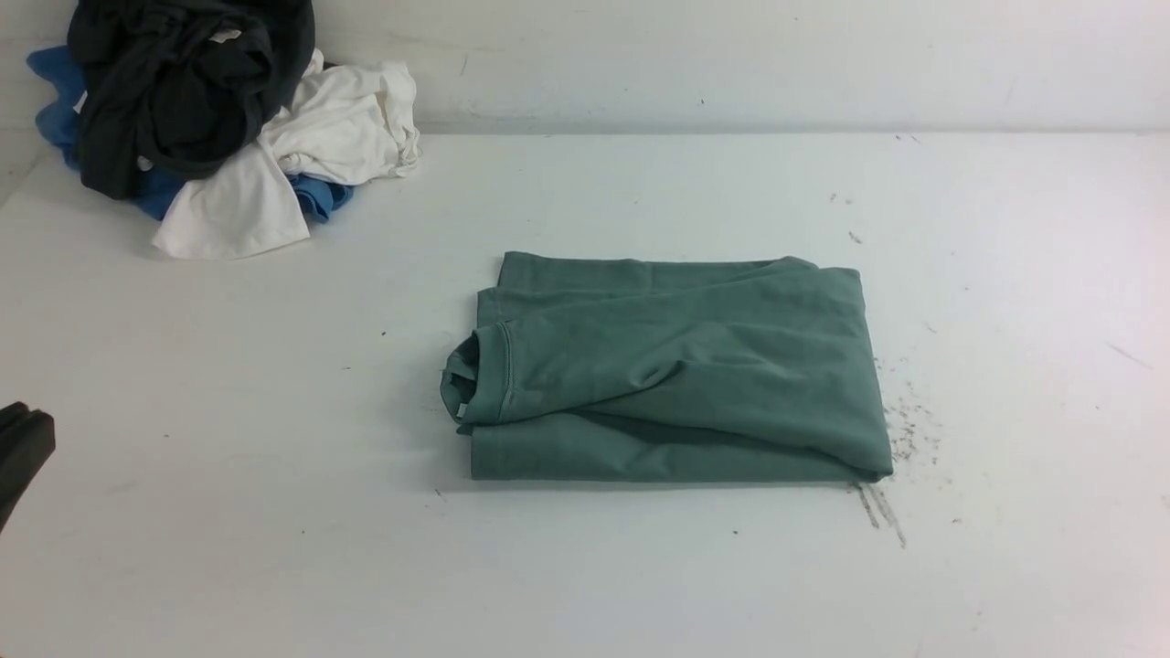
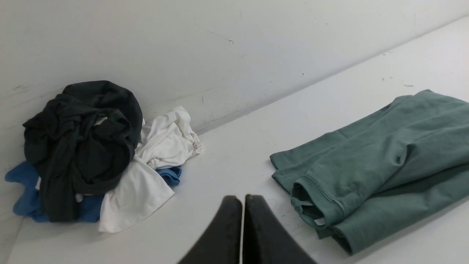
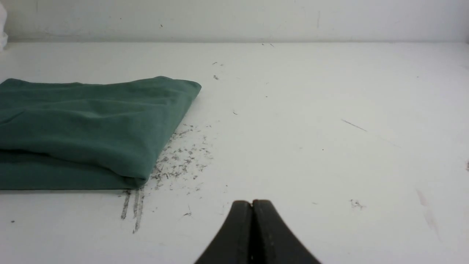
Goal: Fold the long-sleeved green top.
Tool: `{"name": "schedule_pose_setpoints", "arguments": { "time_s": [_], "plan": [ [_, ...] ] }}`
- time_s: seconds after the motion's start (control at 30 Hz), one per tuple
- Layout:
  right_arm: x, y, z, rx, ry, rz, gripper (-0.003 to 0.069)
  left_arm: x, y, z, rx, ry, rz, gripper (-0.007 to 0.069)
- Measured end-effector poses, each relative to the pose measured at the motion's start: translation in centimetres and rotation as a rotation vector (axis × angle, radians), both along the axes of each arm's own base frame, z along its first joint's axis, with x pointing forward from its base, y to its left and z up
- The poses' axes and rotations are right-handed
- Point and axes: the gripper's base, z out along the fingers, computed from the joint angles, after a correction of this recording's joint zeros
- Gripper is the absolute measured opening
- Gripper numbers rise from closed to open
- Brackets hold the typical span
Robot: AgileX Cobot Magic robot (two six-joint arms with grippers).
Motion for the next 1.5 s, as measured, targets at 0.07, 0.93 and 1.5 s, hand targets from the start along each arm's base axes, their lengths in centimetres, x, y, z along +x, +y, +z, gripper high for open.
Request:
{"name": "schedule_pose_setpoints", "arguments": {
  "time_s": [0.07, 0.93, 1.5],
  "plan": [
    [0.0, 0.0, 0.0, 0.0, -0.001, 0.0, -0.001, -1.2, 0.2, -1.3, -0.008, -0.041, 0.003, -0.0007],
    [0.0, 0.0, 0.0, 0.003, 0.002, -0.001, -0.001, -1.2, 1.9, -12.4, -0.17, 0.236, 0.289, -0.0007],
    [0.0, 0.0, 0.0, 0.003, 0.002, -0.001, -0.001, -1.3, 1.3, -12.4, -0.144, 0.242, 0.161, -0.0007]
  ]
}}
